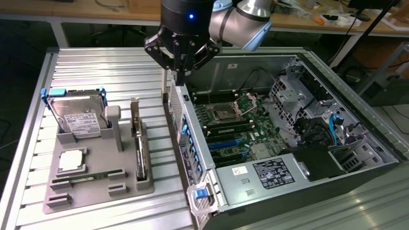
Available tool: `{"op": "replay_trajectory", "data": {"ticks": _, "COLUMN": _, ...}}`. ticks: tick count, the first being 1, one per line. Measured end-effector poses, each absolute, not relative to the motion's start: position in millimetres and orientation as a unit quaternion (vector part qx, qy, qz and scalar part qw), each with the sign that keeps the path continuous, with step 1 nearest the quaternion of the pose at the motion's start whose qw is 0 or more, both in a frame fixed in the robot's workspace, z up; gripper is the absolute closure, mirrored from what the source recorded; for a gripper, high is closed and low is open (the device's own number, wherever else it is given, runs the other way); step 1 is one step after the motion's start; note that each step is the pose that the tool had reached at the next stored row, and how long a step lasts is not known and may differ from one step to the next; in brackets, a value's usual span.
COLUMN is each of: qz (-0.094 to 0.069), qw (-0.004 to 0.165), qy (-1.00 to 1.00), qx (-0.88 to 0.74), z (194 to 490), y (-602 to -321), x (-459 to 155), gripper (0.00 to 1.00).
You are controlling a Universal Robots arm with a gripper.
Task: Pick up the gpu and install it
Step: 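Reach for the gpu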
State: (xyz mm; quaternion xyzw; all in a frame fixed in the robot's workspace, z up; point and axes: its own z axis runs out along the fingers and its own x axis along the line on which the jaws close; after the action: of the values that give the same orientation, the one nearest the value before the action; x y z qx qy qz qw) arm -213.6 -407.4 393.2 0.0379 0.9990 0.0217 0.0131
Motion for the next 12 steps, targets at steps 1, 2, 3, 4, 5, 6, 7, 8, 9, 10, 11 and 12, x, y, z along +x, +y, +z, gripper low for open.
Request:
{"op": "replay_trajectory", "data": {"ticks": 1, "qz": 0.022, "qw": 0.013, "qy": 0.999, "qx": 0.038, "z": 393.2, "y": -408.0, "x": -216.6, "gripper": 0.89}}
{"op": "replay_trajectory", "data": {"ticks": 2, "qz": 0.022, "qw": 0.013, "qy": 0.999, "qx": 0.038, "z": 393.2, "y": -408.4, "x": -218.5, "gripper": 0.89}}
{"op": "replay_trajectory", "data": {"ticks": 3, "qz": 0.022, "qw": 0.013, "qy": 0.999, "qx": 0.038, "z": 393.2, "y": -409.0, "x": -220.5, "gripper": 0.89}}
{"op": "replay_trajectory", "data": {"ticks": 4, "qz": 0.022, "qw": 0.013, "qy": 0.999, "qx": 0.038, "z": 393.2, "y": -409.6, "x": -222.5, "gripper": 0.89}}
{"op": "replay_trajectory", "data": {"ticks": 5, "qz": 0.022, "qw": 0.013, "qy": 0.999, "qx": 0.038, "z": 393.1, "y": -410.2, "x": -224.5, "gripper": 0.89}}
{"op": "replay_trajectory", "data": {"ticks": 6, "qz": 0.022, "qw": 0.013, "qy": 0.999, "qx": 0.038, "z": 393.2, "y": -410.8, "x": -226.5, "gripper": 0.89}}
{"op": "replay_trajectory", "data": {"ticks": 7, "qz": 0.022, "qw": 0.013, "qy": 0.999, "qx": 0.038, "z": 393.2, "y": -411.4, "x": -228.5, "gripper": 0.89}}
{"op": "replay_trajectory", "data": {"ticks": 8, "qz": 0.022, "qw": 0.013, "qy": 0.999, "qx": 0.038, "z": 393.2, "y": -411.9, "x": -230.4, "gripper": 0.89}}
{"op": "replay_trajectory", "data": {"ticks": 9, "qz": 0.022, "qw": 0.013, "qy": 0.999, "qx": 0.038, "z": 393.2, "y": -412.5, "x": -232.5, "gripper": 0.89}}
{"op": "replay_trajectory", "data": {"ticks": 10, "qz": 0.022, "qw": 0.013, "qy": 0.999, "qx": 0.038, "z": 393.2, "y": -413.0, "x": -234.6, "gripper": 0.89}}
{"op": "replay_trajectory", "data": {"ticks": 11, "qz": 0.022, "qw": 0.013, "qy": 0.999, "qx": 0.038, "z": 393.2, "y": -413.5, "x": -236.6, "gripper": 0.89}}
{"op": "replay_trajectory", "data": {"ticks": 12, "qz": 0.022, "qw": 0.013, "qy": 0.999, "qx": 0.038, "z": 393.2, "y": -414.0, "x": -238.6, "gripper": 0.89}}
